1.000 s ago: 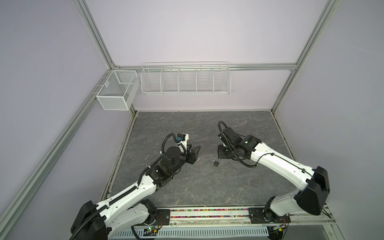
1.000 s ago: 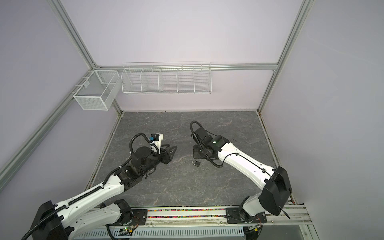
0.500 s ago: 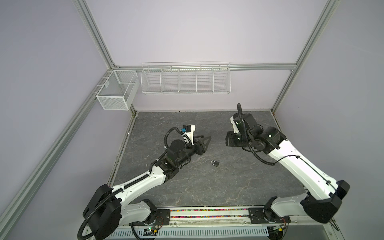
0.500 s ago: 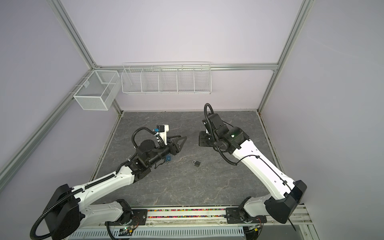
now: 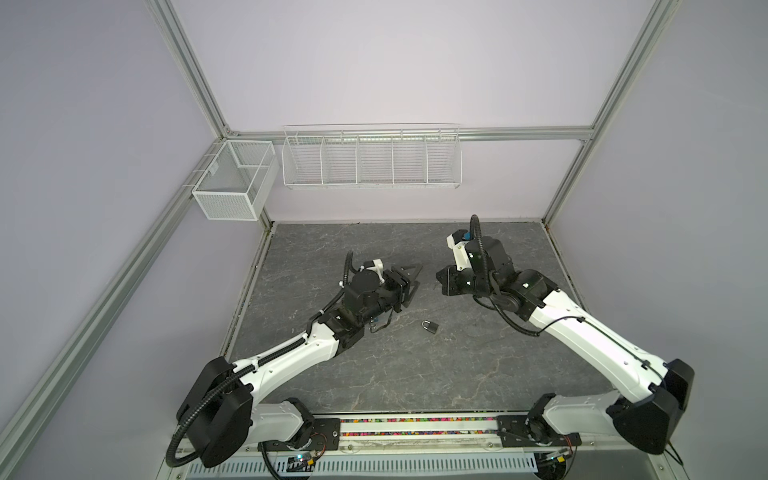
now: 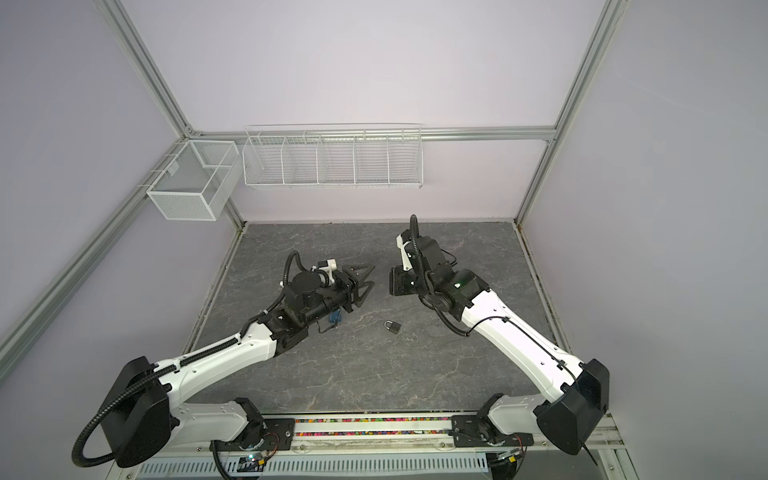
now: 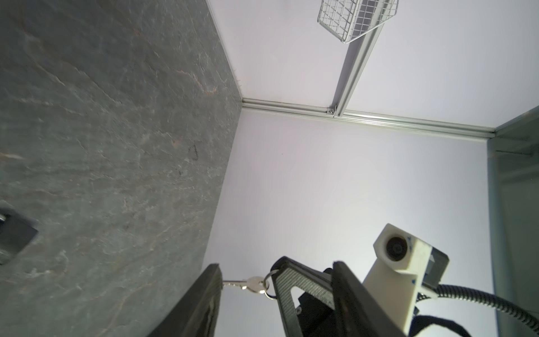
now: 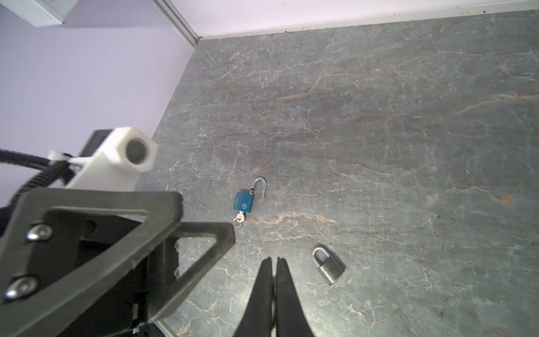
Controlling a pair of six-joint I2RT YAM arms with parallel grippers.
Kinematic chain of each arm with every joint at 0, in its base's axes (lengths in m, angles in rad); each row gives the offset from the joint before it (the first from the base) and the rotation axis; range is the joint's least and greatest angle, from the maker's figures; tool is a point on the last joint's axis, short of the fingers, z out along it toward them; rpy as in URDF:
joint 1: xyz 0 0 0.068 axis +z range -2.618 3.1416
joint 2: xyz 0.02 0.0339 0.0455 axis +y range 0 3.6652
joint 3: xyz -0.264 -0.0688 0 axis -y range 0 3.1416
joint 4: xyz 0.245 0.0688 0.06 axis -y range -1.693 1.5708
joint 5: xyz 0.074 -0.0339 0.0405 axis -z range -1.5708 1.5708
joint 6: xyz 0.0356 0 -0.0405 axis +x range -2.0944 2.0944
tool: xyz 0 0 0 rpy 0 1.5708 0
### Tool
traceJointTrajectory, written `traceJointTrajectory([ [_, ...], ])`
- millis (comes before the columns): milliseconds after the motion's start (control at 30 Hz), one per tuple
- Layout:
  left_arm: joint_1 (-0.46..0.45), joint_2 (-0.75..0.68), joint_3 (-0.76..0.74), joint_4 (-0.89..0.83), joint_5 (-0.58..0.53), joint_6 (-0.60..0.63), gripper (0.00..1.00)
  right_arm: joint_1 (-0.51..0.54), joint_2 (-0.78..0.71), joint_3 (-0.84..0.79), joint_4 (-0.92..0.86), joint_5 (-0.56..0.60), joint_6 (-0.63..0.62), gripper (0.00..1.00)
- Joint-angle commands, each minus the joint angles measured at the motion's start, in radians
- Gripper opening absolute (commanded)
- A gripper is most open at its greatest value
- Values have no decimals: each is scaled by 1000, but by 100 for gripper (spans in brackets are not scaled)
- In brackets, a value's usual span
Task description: Unlock with the key
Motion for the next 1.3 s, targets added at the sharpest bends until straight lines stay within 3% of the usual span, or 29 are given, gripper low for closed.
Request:
traceJointTrajectory([
  [0,-24,36,-2,92,-38,-220,61,-6,-40,-44,156,-33,-27,7],
  [400,-61,132,57,165,-78,-337,59,-4,-80,-132,311,-72,-19,7],
  [667,-72,99,49,146,-113,-370,57,-2,-83,-154,324,-72,-26,7],
  [800,-72,60,17,134,-160,-370,50,-2,-101,-172,325,-75,-26,7],
  [1267,-73,84,-6,188,-156,-385,31,-1,-136,-193,336,-65,-23,7],
])
